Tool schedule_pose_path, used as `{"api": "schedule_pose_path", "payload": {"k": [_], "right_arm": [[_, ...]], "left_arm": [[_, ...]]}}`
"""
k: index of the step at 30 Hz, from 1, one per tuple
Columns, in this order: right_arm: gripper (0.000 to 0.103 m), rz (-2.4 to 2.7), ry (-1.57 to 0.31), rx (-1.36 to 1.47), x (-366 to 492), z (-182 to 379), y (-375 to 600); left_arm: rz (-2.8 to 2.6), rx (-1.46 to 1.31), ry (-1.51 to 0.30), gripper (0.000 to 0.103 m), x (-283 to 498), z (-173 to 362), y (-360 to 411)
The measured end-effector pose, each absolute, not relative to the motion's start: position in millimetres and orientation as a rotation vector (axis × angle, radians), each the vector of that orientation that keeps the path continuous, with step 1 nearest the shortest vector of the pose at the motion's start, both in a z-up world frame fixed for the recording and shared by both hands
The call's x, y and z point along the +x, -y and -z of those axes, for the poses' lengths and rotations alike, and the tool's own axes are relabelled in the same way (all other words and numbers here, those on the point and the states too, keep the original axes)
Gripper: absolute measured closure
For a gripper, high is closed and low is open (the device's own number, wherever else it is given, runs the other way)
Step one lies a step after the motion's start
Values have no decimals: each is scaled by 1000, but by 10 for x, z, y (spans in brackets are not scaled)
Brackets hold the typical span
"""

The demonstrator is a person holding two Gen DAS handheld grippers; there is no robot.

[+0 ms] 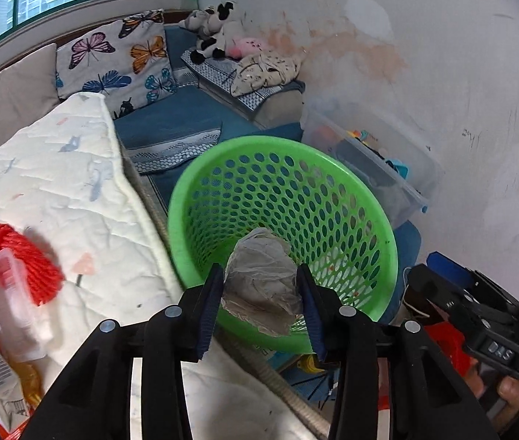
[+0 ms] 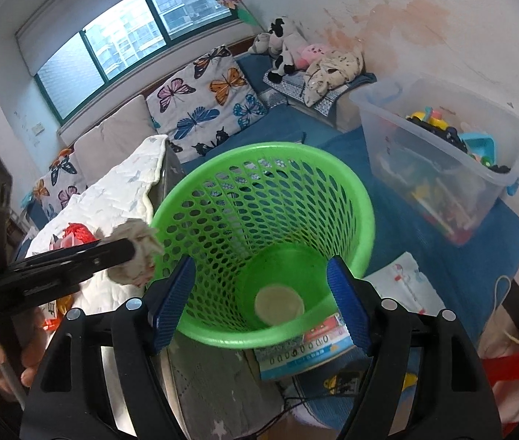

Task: Collect trash
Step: 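Release the crumpled tissue into the green basket with the left gripper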

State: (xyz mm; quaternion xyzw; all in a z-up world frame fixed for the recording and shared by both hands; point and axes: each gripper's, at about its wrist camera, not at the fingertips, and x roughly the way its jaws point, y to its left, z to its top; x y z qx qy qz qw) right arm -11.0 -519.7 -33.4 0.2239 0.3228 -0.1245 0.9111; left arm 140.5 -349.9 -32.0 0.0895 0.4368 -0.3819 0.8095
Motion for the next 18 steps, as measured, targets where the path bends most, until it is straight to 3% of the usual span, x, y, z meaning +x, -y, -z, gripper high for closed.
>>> {"api": "schedule_pose_path", "payload": {"k": [4,6,18], "right_arm": [[29,257,-671,471,-142,366,5204],[29,257,-673,471,-148,367,5197],[26,209,-662,439,-153,238,4946]], "left_arm": [[819,209,-928,53,1383,372,3578],[809,208,-925,39,1385,373,3579],[723,160,-887,31,1355,160,3069]]}}
